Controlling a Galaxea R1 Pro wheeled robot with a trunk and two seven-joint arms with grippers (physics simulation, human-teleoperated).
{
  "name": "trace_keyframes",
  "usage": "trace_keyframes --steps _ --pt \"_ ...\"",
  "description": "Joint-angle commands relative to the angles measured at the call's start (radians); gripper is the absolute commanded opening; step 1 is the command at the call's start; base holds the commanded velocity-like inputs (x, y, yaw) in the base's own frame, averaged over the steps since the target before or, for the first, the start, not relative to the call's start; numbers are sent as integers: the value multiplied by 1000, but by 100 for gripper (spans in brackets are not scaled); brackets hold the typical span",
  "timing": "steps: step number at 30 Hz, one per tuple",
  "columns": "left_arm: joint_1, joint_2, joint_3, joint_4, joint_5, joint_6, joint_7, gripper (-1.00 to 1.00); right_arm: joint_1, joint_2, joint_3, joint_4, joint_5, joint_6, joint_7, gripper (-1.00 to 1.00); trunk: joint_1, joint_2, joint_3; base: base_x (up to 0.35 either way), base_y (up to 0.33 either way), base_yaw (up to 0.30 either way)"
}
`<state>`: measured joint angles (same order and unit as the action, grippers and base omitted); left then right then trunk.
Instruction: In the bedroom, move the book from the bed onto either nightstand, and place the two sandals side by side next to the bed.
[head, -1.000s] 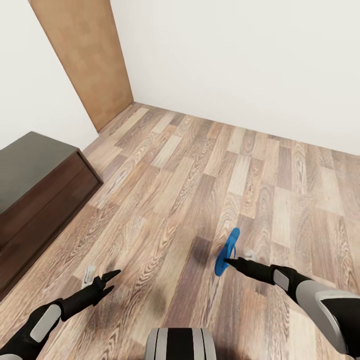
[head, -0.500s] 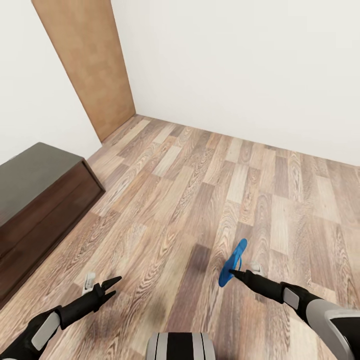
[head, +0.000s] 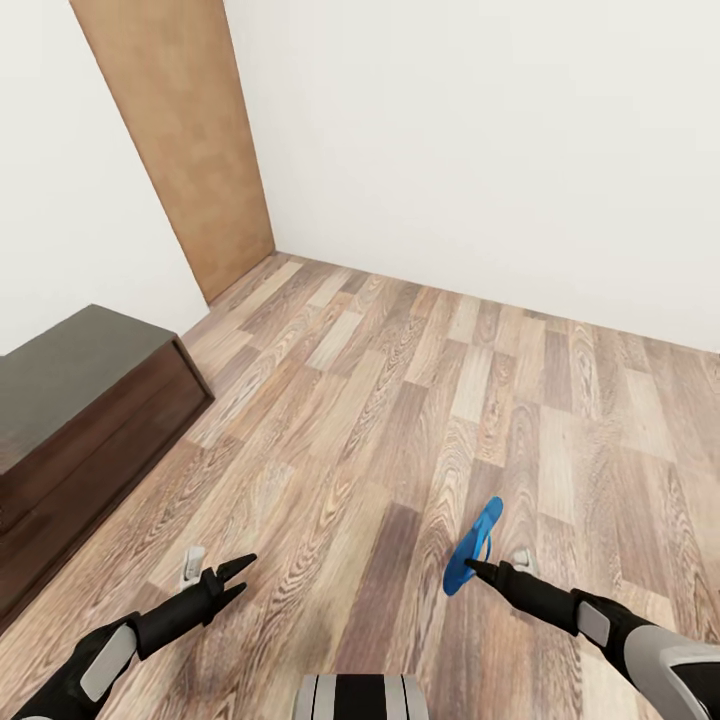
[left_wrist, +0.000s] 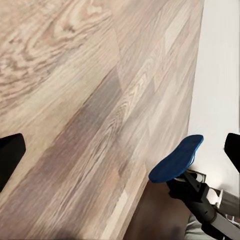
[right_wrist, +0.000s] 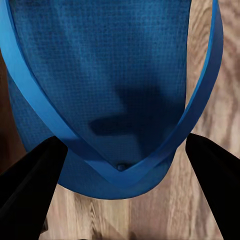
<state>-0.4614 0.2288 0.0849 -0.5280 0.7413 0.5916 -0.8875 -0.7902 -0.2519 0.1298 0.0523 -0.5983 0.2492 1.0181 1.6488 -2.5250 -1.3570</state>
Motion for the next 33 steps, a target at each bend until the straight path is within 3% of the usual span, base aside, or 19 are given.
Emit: trace_keyframes --steps 1,6,16,33 --pt "0 -2 1 1 4 7 -1 100 0 0 8 3 -11 8 5 -100 -1 0 3 0 0 0" --pt "0 -7 -3 5 4 7 -1 100 16 0 8 3 -13 8 6 -100 -3 1 23 0 0 0" --pt "18 -9 -13 6 4 7 0 100 39 -10 7 3 -62 8 -1 -100 -7 3 61 0 0 0" --pt "41 -15 -18 6 -11 7 0 100 41 -2 13 0 -66 11 -6 -100 -15 7 127 0 0 0"
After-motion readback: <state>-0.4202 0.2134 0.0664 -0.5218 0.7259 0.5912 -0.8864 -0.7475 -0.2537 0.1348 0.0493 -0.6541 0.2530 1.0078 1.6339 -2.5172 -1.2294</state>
